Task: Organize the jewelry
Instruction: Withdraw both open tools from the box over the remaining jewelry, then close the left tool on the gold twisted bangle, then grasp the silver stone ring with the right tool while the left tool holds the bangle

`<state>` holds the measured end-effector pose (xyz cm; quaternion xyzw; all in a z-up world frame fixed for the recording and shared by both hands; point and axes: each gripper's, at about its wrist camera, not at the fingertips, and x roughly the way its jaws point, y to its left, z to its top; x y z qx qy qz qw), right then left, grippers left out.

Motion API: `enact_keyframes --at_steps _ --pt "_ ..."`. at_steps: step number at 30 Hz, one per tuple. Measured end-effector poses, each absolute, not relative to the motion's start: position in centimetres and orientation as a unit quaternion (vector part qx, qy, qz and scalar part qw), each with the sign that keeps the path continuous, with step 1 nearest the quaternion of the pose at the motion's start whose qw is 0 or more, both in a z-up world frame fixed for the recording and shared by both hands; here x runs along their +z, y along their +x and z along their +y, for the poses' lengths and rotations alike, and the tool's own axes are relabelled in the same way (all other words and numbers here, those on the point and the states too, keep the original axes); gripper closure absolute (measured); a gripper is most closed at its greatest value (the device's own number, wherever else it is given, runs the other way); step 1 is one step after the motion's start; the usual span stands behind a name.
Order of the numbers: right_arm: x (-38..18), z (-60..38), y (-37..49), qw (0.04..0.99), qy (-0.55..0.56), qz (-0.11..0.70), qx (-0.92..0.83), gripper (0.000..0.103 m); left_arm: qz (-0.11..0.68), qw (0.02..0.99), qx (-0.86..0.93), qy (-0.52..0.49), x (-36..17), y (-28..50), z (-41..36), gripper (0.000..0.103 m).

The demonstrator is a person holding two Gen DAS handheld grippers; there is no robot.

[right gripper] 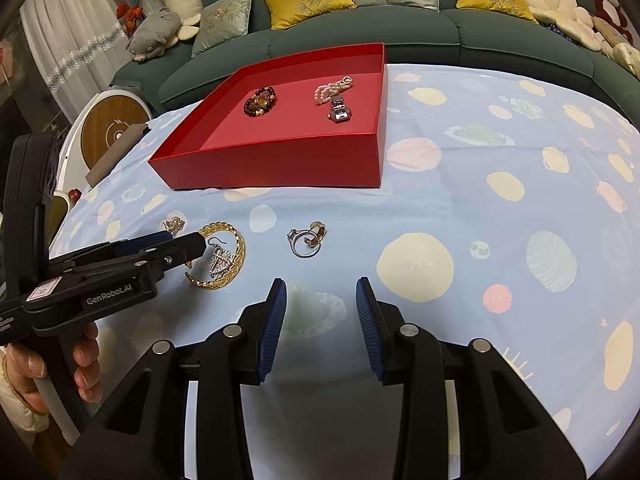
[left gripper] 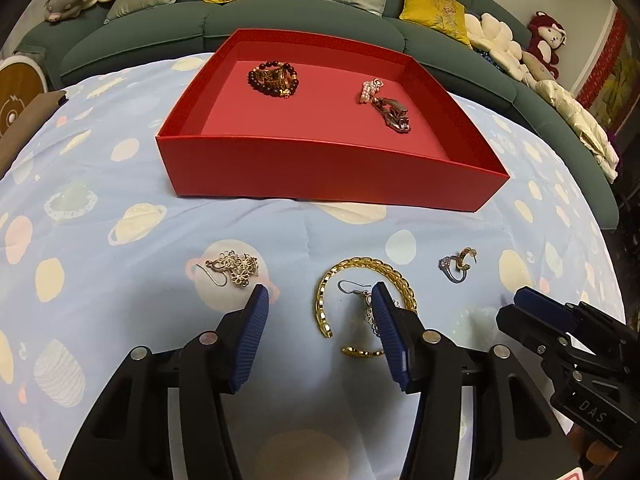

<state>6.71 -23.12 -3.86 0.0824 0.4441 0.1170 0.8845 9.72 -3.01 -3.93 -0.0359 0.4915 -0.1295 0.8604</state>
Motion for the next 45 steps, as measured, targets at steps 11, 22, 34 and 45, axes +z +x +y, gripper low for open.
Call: enact_keyframes --at_steps 11,22,34,45 --pt "-4.0 -23.6 7.3 0.887 0.082 0.440 0.116 0.068 0.486 0.862 -0.141 -0.014 -4.0 9.8 -4.2 0.099" --pt "-4.8 -24.7 10.0 0.893 0.074 0.431 0.104 0.072 0.482 0.863 -0.151 -0.014 -3.3 9.5 -4.0 0.101" --pt "-5.3 -21.9 11.3 0.893 0.049 0.429 0.129 0.088 0.490 0.859 -0.150 -0.018 -3.4 9.5 -3.7 0.101" --pt "-5.1 -20.3 12.5 0.895 0.037 0.423 0.136 0.088 0.490 0.859 -0.148 -0.023 -3.2 9.6 -3.3 0.101"
